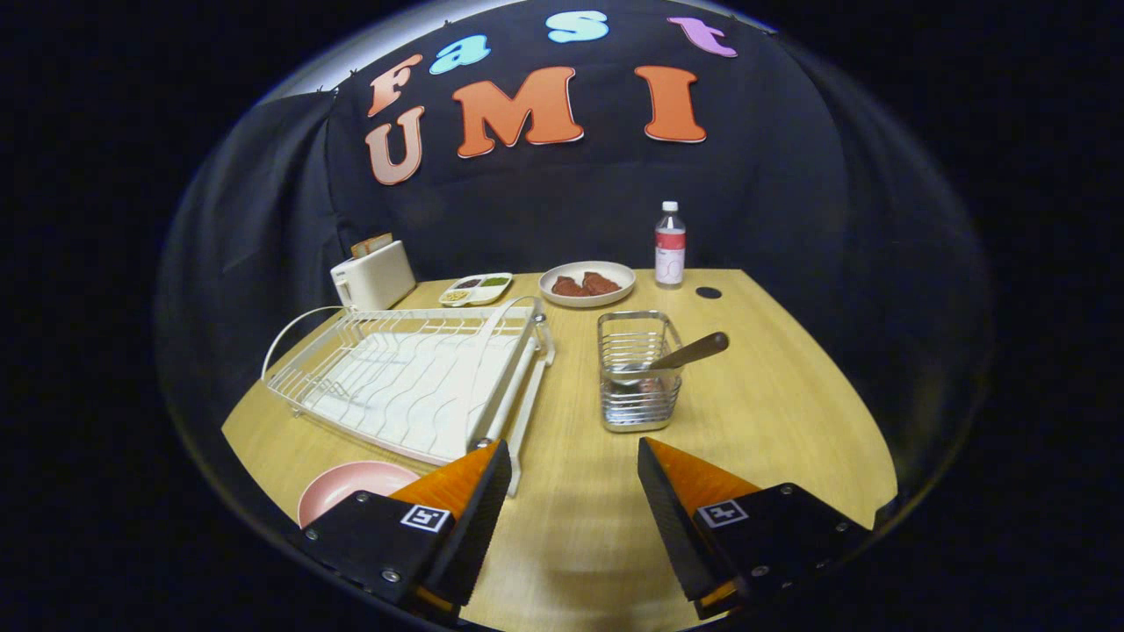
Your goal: Take the plate from the dish rack, then take the spoon from the basket and place it into the plate.
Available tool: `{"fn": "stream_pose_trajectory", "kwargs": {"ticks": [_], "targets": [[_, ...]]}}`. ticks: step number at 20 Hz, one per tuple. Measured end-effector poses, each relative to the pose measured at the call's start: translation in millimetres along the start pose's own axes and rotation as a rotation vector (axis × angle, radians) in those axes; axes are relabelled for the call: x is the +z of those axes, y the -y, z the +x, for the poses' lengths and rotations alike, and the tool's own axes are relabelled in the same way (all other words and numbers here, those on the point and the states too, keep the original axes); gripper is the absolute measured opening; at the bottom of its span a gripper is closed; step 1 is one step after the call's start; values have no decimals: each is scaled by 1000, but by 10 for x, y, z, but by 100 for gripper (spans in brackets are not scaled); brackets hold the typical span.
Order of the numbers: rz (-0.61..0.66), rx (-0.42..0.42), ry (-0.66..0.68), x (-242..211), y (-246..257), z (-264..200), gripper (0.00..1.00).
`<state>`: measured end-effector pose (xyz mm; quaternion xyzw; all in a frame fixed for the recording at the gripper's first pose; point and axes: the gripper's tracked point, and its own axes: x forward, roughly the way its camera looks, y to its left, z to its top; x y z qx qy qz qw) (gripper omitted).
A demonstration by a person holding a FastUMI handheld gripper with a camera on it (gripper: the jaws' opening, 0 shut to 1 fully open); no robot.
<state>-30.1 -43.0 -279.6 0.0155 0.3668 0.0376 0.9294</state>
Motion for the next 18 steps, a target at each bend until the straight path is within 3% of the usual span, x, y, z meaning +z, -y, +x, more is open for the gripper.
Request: {"fn": "stream_pose_trajectory", "kwargs": {"ticks": [7,11,13,16,18], "targets": [[132,-54,124,401,396,224,85],[160,-118,149,481,571,478,77],[169,-140,149,474,623,562,70],[178,-141,133,442,594,626,48],[170,-161,133,456,607,662,39]]}}
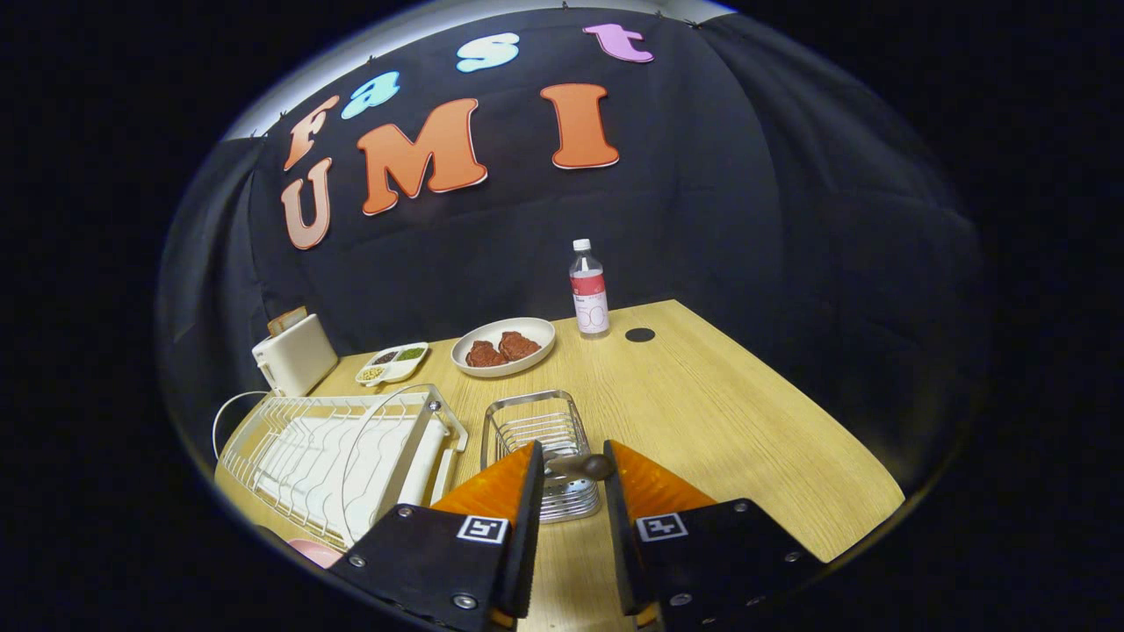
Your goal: Take the plate from the dish rack, then take the spoon from the basket and place it into the plate.
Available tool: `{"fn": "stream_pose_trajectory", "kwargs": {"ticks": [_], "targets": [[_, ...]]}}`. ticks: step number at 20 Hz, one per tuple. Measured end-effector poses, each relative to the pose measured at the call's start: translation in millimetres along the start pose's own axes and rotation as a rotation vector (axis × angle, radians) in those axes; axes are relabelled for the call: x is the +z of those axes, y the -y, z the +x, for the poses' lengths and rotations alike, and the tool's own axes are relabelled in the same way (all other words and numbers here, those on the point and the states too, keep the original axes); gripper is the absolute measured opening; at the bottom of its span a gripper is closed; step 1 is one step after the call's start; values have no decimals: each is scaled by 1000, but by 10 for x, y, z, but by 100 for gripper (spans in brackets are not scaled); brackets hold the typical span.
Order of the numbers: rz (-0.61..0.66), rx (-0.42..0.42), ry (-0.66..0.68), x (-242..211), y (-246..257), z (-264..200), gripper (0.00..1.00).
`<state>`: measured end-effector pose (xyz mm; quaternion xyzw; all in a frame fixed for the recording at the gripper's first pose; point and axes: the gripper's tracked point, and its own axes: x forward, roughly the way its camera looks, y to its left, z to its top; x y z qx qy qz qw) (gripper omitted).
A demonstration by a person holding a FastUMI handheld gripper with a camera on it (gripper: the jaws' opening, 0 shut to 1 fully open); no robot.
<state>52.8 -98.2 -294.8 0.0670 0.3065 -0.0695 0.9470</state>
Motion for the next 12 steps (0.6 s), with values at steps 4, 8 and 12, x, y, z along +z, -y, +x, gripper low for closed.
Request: {"fn": "stream_pose_trajectory", "kwargs": {"ticks": [4,8,12], "targets": [[22,41,29,96,-162,14,22],[-20,32,42,191,-238,69,12],[-92,-4,46,300,-252,77,9]]}}
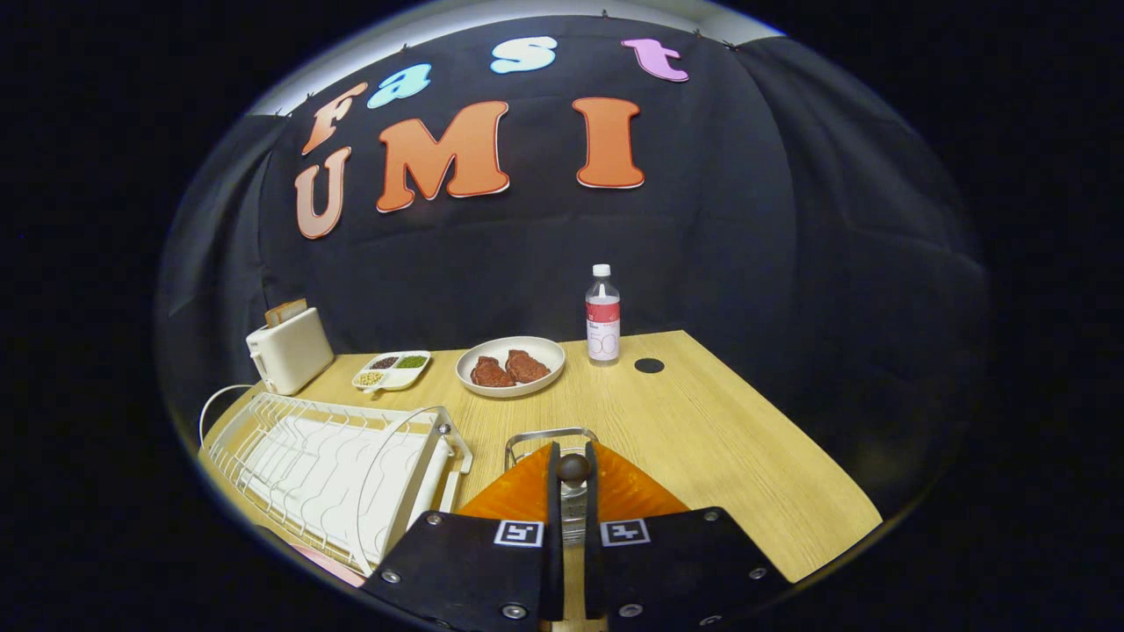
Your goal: Take the plate from the dish rack, then take the spoon from the basket and place it into the plate.
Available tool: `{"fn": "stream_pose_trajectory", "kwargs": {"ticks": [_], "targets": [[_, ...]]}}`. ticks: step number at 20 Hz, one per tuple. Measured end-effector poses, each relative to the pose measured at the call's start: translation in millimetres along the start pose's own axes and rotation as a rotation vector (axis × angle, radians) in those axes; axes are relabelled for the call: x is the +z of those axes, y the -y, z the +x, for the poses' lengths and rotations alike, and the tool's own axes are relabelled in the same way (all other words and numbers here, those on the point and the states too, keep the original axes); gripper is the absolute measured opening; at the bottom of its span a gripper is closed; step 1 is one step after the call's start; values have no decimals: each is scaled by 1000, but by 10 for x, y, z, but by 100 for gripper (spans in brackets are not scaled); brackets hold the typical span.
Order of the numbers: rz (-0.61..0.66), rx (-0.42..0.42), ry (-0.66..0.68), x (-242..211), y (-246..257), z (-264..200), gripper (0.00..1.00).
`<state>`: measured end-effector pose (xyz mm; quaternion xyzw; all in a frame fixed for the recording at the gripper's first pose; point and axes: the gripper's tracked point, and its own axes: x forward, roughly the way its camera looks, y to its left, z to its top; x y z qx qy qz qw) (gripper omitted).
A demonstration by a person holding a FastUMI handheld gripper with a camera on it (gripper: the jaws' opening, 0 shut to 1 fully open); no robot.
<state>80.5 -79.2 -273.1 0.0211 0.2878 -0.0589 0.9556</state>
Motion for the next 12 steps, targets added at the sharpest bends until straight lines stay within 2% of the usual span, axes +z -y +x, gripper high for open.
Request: {"fn": "stream_pose_trajectory", "kwargs": {"ticks": [6,12], "targets": [[-14,25,61,323,-87,-173,9],[-37,60,116,657,-207,-566,9]]}}
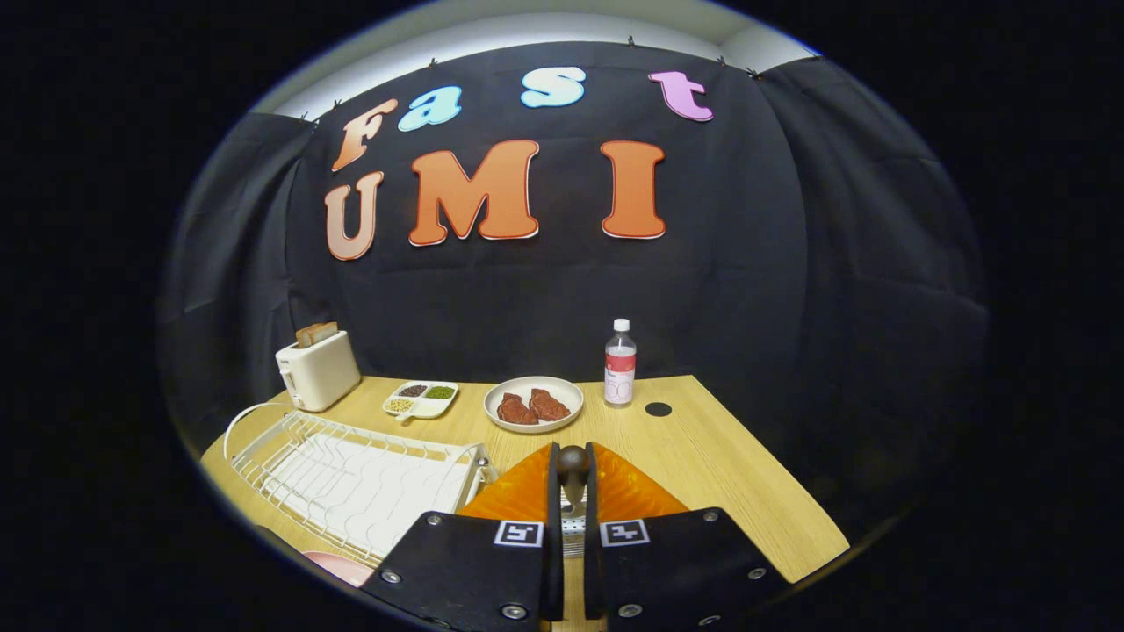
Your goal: Take the plate from the dish rack, then take the spoon from the basket and place it into the plate.
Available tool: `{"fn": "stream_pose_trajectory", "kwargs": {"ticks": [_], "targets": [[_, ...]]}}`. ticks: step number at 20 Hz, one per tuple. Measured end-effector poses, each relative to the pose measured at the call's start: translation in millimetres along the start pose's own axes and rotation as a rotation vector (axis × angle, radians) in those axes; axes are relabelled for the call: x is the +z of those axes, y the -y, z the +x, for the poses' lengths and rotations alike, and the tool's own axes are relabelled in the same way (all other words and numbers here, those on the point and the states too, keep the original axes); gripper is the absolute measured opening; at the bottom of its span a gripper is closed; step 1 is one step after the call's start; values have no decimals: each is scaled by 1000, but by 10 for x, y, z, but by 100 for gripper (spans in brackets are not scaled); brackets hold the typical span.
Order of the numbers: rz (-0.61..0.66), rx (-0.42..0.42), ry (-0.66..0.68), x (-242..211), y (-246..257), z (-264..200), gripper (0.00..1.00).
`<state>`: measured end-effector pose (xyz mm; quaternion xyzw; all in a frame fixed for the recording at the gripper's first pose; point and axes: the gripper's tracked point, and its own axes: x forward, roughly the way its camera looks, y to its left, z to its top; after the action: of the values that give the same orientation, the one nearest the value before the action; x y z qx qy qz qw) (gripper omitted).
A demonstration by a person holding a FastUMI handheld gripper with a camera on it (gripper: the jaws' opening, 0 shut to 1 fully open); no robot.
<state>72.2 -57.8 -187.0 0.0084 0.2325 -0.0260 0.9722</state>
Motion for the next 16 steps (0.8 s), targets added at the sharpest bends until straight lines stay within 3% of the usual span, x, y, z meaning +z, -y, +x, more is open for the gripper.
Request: {"fn": "stream_pose_trajectory", "kwargs": {"ticks": [5,11,16], "targets": [[-1,70,66,308,-195,-294,9],[-2,133,82,424,-379,-620,9],[-29,236,89,373,-713,-900,9]]}}
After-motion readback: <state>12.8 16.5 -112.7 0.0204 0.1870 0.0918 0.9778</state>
